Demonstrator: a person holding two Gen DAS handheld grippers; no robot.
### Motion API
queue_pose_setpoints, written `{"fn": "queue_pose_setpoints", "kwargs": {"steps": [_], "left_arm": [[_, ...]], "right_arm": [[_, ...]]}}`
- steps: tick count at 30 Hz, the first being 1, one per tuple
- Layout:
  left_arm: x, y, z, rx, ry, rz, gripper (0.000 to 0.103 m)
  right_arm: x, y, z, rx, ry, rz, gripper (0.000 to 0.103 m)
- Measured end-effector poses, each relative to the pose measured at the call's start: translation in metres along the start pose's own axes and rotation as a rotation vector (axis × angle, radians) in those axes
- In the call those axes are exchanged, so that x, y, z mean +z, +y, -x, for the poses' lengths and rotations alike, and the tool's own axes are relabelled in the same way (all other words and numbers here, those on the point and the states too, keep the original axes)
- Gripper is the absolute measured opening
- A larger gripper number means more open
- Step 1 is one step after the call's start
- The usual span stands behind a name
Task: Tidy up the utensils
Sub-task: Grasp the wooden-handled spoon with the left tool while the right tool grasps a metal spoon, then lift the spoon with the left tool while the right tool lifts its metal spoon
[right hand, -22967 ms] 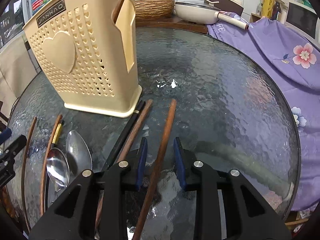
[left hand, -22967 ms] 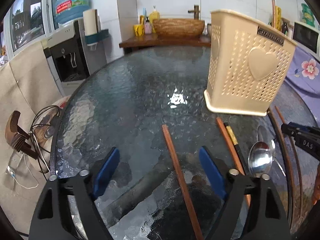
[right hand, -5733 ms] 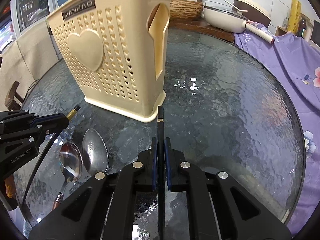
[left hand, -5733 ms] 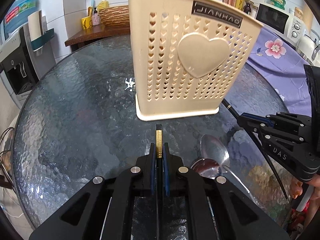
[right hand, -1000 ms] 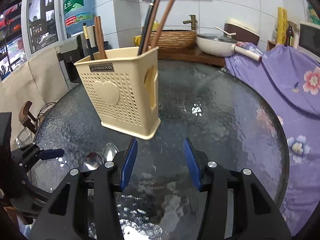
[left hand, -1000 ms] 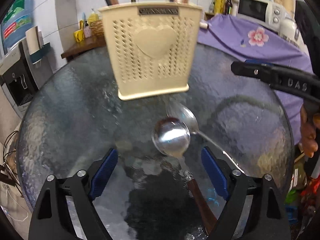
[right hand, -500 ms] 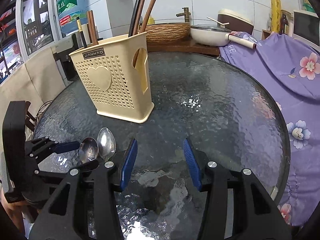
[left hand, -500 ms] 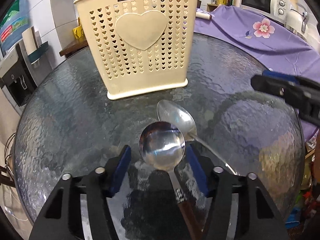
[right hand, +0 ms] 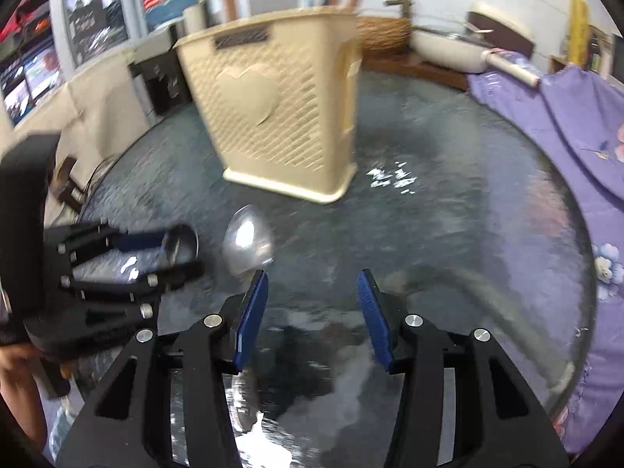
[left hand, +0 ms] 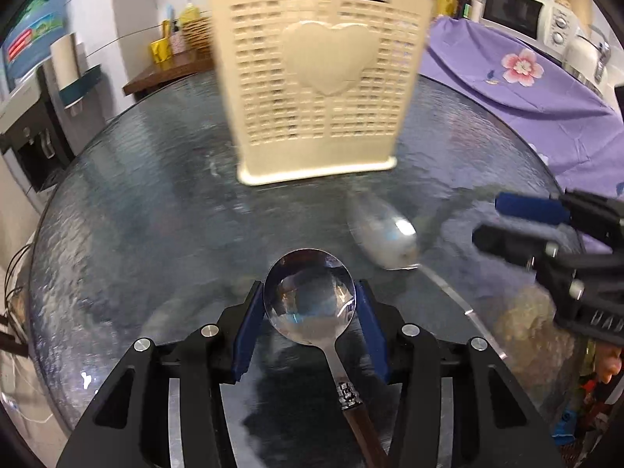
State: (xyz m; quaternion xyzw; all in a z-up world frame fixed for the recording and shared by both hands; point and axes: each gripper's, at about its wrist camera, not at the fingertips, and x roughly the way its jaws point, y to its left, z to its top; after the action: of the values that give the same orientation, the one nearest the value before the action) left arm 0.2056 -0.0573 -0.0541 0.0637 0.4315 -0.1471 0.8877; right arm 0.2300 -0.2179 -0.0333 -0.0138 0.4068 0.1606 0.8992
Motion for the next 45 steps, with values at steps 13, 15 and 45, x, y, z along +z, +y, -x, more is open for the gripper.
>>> {"fn": "queue_pose_setpoints", "kwargs": {"steps": [13, 15, 45], "left_arm": [[-0.005, 0.030, 0.004, 0.018, -0.006, 0.033, 0.046], [-0.006, 0.033, 0.005, 0.015, -0.009, 0.033, 0.046], [0.023, 0.032, 0.054, -0.010, -0.197, 0.017, 0.042]], "right_arm": [[0.017, 0.047, -0.047, 0.023, 0.105, 0.082, 0.049], [0.021, 0.053, -0.051, 0.016, 0.109, 0.094, 0.048], [0.050, 0.029, 0.029, 0.057, -0.137, 0.027, 0.038]]}}
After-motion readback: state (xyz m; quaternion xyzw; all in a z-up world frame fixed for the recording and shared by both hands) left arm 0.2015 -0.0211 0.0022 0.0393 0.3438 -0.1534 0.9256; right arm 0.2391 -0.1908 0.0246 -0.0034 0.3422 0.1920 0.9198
